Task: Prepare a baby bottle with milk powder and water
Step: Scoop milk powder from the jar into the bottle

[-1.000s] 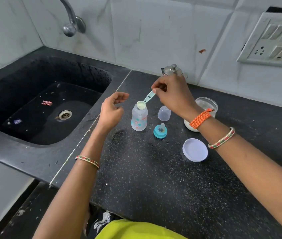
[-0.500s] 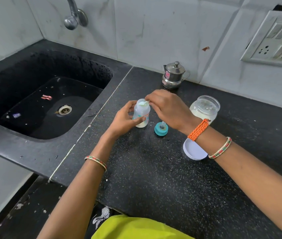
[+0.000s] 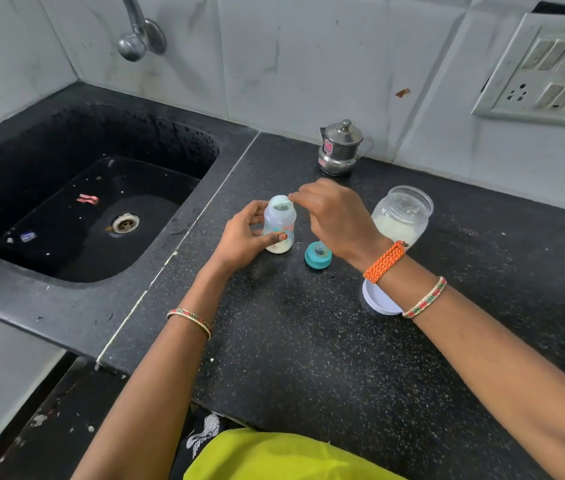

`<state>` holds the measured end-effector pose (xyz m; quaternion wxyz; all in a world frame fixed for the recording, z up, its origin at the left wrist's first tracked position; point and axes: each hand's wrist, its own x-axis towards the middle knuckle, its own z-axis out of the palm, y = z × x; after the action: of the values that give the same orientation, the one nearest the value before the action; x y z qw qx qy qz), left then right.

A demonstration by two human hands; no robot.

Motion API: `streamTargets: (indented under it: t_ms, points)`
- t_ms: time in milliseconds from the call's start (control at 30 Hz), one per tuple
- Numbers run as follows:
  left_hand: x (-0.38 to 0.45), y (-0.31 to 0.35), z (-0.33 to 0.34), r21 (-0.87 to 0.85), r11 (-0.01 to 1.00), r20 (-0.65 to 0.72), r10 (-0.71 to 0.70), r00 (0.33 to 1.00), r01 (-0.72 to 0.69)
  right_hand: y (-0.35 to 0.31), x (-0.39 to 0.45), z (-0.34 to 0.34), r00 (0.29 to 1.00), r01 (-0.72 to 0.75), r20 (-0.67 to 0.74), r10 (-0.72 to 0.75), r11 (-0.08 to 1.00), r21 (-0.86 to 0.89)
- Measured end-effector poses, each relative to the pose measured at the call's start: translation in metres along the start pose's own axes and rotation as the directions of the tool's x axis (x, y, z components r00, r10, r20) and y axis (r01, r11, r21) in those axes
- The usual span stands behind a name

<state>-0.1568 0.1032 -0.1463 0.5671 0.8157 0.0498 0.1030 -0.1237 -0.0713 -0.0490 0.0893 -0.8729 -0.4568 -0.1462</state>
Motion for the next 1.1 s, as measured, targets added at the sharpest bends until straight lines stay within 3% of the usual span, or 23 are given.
streamTargets:
  t_ms: [167, 400, 500, 567, 667, 800, 900, 967, 1100]
  points:
    - [-0.001, -0.001, 0.002, 0.002, 1.0, -0.005, 0.015, 1.0, -0.015, -0.003, -0.01, 0.007, 0.988, -0.02, -0.15, 0.03, 0.997, 0.068]
    - [-0.001, -0.001, 0.003, -0.001, 1.0, -0.009, 0.021, 1.0, -0.021, -0.003, -0.014, 0.01, 0.981, 0.055, -0.188, -0.053, 0.998, 0.008]
    - [0.0, 0.0, 0.003, -0.001, 1.0, -0.004, 0.015, 1.0, -0.015, 0.003, -0.008, 0.012, 0.986, -0.057, -0.155, 0.065, 0.997, 0.056]
    - [0.0, 0.002, 0.002, 0.004, 1.0, 0.009, 0.001, 1.0, -0.001, 0.004, -0.006, 0.011, 0.963, -0.135, -0.207, 0.173, 0.973, 0.185]
    - [0.001, 0.003, 0.001, 0.025, 0.999, 0.01, -0.022, 1.0, 0.021, 0.007, -0.006, 0.005, 0.878, -0.242, -0.271, 0.394, 0.855, 0.459]
    - [-0.003, 0.006, 0.002, 0.051, 0.998, 0.017, -0.039, 0.999, 0.038, 0.026, -0.011, -0.008, 0.733, -0.34, -0.18, 0.656, 0.582, 0.738]
    - [-0.009, 0.012, 0.003, 0.029, 0.999, 0.034, -0.04, 0.999, 0.039, 0.051, -0.023, -0.021, 0.632, -0.32, -0.154, 0.76, 0.436, 0.841]
    - [-0.014, 0.022, 0.006, 0.062, 0.998, -0.053, 0.02, 0.998, -0.017, 0.07, -0.036, -0.031, 0.563, -0.299, -0.149, 0.813, 0.368, 0.88]
    - [-0.02, 0.068, 0.032, 0.074, 0.974, -0.175, 0.225, 0.959, -0.215, 0.108, -0.064, -0.043, 0.406, -0.311, -0.198, 0.892, 0.338, 0.888]
